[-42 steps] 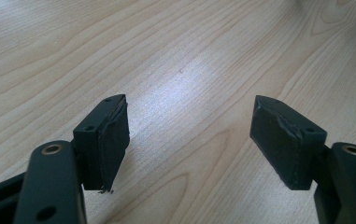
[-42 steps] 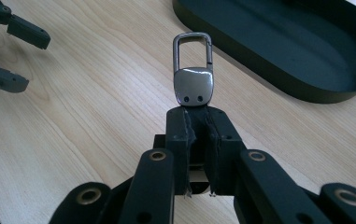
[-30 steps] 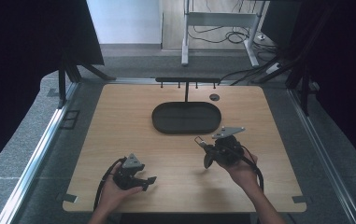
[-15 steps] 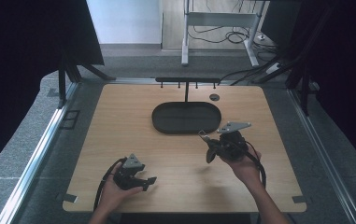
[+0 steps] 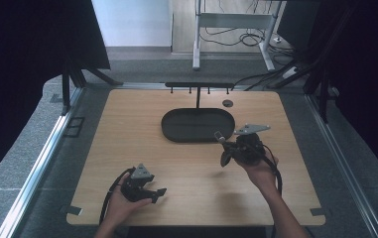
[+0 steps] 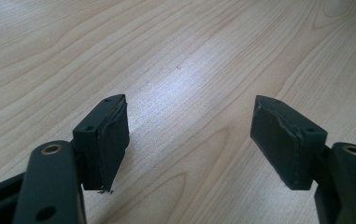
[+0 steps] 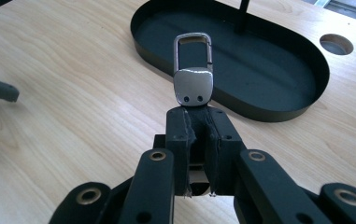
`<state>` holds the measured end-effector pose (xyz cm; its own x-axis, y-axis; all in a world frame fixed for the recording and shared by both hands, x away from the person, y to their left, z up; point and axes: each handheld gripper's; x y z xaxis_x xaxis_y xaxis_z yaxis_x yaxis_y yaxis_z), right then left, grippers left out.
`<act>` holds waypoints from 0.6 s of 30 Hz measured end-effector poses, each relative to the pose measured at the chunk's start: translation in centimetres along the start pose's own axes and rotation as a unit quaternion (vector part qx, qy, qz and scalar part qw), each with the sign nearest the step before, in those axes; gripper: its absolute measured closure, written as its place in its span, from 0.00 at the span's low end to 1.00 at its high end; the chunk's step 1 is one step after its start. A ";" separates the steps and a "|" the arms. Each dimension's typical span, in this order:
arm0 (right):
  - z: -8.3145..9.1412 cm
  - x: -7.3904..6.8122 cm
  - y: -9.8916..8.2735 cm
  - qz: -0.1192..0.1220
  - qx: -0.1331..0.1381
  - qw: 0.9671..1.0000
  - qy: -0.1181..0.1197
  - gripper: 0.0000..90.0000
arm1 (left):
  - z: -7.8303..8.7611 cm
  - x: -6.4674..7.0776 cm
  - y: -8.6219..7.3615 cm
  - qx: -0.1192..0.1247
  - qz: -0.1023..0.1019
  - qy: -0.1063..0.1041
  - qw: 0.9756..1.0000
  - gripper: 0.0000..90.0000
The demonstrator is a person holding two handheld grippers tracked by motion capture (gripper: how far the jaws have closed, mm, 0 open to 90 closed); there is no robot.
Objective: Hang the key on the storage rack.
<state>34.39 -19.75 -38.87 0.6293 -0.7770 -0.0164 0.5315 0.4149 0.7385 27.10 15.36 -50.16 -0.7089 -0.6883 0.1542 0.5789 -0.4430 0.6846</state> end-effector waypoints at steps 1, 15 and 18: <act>-0.1 0.1 0.0 -0.001 0.001 1.000 -0.002 0.90 | 0.0 0.0 0.0 0.000 0.000 0.000 1.000 0.32; -0.5 1.4 1.1 -0.019 0.012 1.000 -0.011 0.90 | -0.1 0.1 0.0 -0.003 -0.002 -0.003 1.000 0.32; -0.6 1.5 1.4 -0.018 0.013 1.000 -0.013 0.90 | -0.1 0.1 0.0 -0.002 -0.001 -0.004 1.000 0.32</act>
<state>36.38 -20.02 -38.24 0.5952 -0.8031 -0.0268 0.5386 0.3739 0.7550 27.10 15.23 -50.25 -0.7132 -0.6831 0.1575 0.5785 -0.4467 0.6825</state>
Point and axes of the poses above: each handheld gripper's, and its own axes: z roughly backward along the jaws, y roughly out of its top, x roughly to its right
